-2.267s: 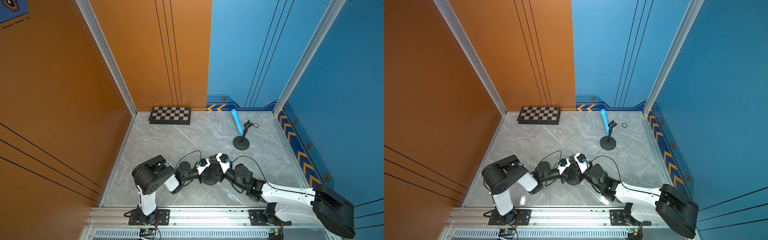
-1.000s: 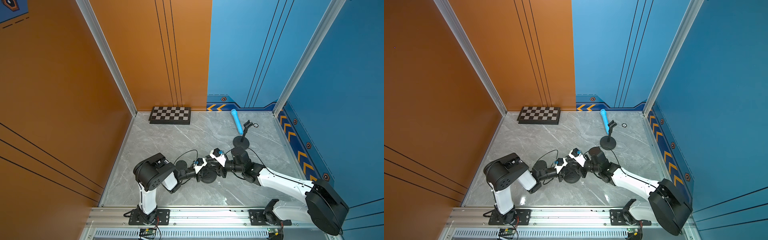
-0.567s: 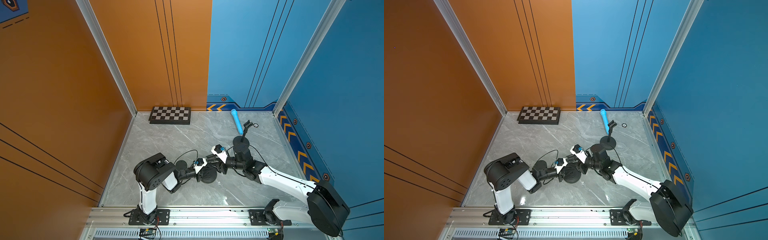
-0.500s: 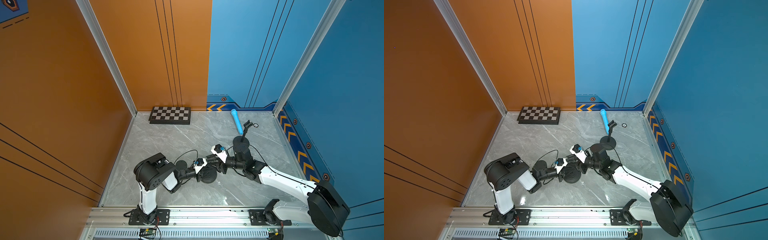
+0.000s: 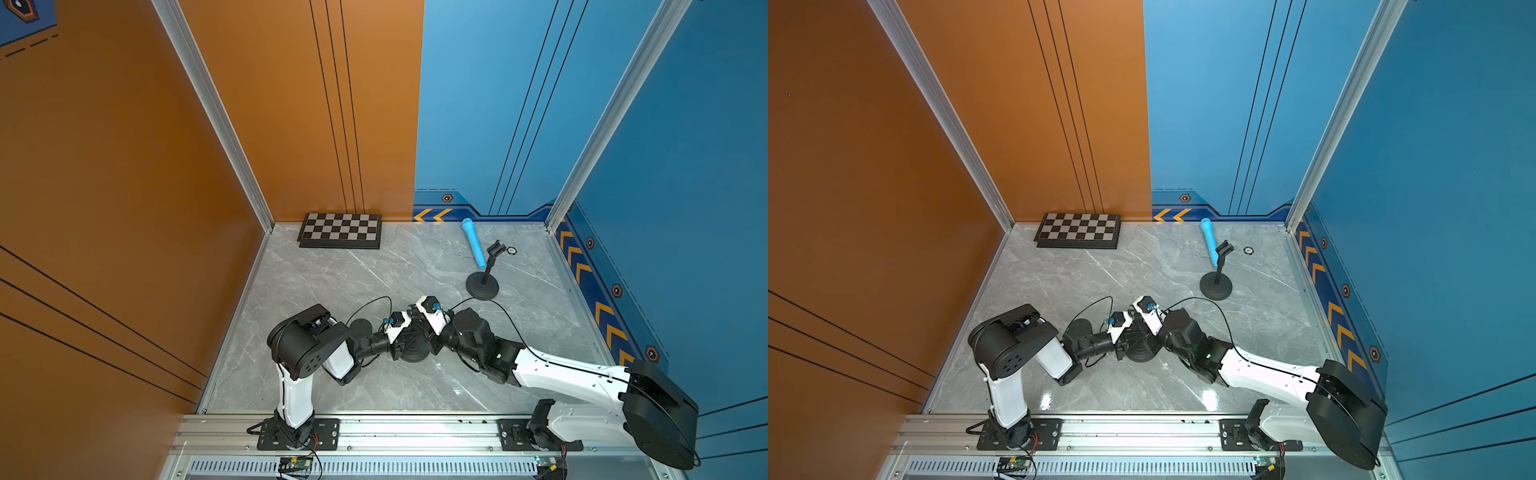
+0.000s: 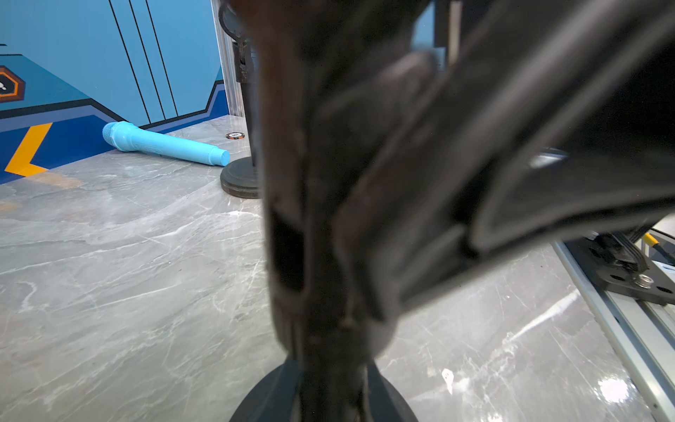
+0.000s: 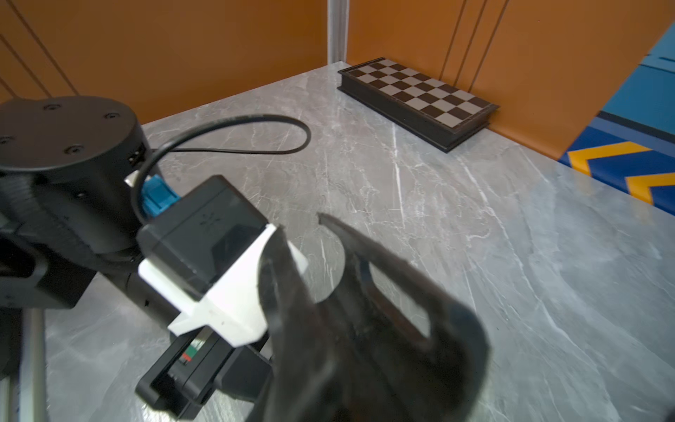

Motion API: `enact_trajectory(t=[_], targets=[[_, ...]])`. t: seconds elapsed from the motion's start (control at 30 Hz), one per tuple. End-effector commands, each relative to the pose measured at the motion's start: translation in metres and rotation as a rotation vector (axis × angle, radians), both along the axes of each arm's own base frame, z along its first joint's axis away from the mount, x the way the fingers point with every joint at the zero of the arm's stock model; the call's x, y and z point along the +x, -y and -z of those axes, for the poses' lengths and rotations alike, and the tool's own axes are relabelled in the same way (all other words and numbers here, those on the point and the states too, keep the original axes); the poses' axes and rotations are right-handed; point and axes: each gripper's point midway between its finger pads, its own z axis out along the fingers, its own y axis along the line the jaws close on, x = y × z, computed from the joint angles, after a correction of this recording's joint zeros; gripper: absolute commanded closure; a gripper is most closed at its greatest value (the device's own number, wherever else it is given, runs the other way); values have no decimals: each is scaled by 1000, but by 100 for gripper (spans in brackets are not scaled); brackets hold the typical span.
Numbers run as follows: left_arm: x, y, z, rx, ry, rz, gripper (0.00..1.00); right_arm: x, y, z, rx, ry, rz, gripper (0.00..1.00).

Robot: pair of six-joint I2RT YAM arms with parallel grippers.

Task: Assemble a microphone stand
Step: Hold the microphone stand pole at the microphone stand base.

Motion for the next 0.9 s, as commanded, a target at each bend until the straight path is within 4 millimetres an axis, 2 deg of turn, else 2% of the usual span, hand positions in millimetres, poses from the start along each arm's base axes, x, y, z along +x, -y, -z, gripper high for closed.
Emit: enact_trajectory(t=[0.0,0.07,0.17,0.23,0.33,0.43,0.53,0.7,0.87], targets=[[6,-11,39,104,-116,-76,79,15,55,27,-118,39,422,100],[8,-10,42,105,-127,-82,79,8,49,30,-143,58,428,100],[8,-8,46,105,-148,-77,79,-3,20,34,-178,55,315,96],[8,-8,48,105,-156,-75,80,-9,5,33,-209,50,212,90],[7,-7,51,105,-167,-63,81,-16,-4,29,-215,11,44,75],[8,-7,53,103,-181,-58,81,-18,-3,23,-189,-34,-112,60],[7,-5,54,97,-194,-43,81,-12,7,22,-177,-58,-193,53],[7,-6,56,97,-201,-43,81,-3,6,9,-93,-71,-295,51],[8,-8,55,100,-197,-47,81,8,-4,-7,-65,-41,-313,51]])
